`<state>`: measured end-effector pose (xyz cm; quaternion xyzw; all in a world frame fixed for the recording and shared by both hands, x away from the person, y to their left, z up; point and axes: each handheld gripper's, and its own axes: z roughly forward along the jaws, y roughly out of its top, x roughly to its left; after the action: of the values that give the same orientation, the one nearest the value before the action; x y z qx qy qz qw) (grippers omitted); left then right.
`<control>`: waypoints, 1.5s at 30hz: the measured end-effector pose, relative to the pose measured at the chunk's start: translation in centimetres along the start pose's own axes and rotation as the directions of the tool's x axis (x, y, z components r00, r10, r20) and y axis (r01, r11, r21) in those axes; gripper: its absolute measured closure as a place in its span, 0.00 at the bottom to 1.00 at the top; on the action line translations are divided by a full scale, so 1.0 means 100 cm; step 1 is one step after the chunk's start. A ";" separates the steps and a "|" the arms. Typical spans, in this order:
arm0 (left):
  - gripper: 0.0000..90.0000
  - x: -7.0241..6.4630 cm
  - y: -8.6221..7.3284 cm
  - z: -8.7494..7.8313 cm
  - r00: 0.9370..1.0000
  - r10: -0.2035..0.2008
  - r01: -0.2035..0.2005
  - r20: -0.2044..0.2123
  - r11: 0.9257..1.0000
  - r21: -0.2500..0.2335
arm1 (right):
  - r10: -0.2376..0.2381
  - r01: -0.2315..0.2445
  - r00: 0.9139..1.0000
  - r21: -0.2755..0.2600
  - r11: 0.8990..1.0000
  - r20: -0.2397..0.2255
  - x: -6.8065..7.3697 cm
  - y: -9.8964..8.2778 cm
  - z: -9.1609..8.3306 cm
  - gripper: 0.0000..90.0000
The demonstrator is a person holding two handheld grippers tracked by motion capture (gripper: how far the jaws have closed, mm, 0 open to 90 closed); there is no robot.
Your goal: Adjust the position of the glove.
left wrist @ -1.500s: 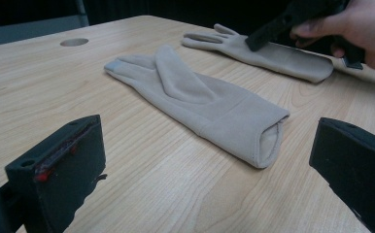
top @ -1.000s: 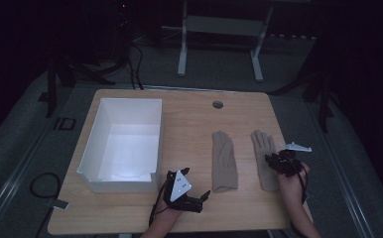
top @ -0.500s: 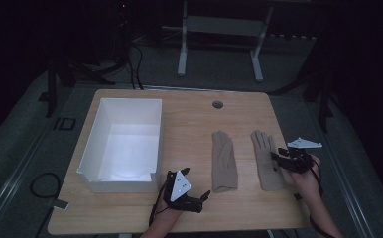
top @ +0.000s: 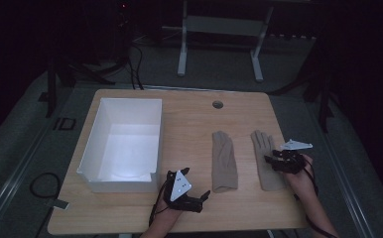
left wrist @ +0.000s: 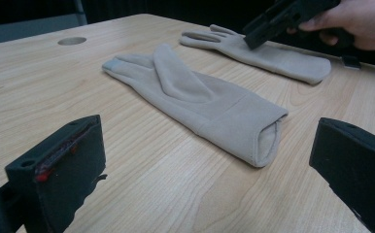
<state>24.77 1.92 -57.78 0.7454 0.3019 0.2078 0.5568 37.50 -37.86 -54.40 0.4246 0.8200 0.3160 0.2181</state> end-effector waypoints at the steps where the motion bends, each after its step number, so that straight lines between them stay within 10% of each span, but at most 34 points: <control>1: 0.00 0.000 0.000 0.000 1.000 0.000 0.000 0.000 1.000 0.000 | 0.003 -0.003 1.000 0.006 1.000 0.004 0.000 -0.002 0.003 0.56; 11: 0.00 0.000 0.000 0.000 1.000 0.001 -0.001 0.000 1.000 0.001 | 0.053 -0.053 0.998 0.013 0.998 0.015 0.005 -0.005 0.004 0.90; 31: 0.00 0.000 0.000 0.000 1.000 -0.002 0.002 -0.001 1.000 0.001 | 0.196 -0.186 0.977 -0.114 0.976 0.084 0.016 0.039 -0.038 0.92; 45: 0.00 0.000 0.000 0.000 1.000 0.004 -0.004 -0.001 1.000 0.000 | 0.211 -0.192 0.974 -0.190 0.963 0.087 0.058 0.096 -0.052 0.92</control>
<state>24.73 1.90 -57.78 0.7459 0.3007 0.2094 0.5562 36.43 -30.49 -44.55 0.5004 0.7277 0.3866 0.2656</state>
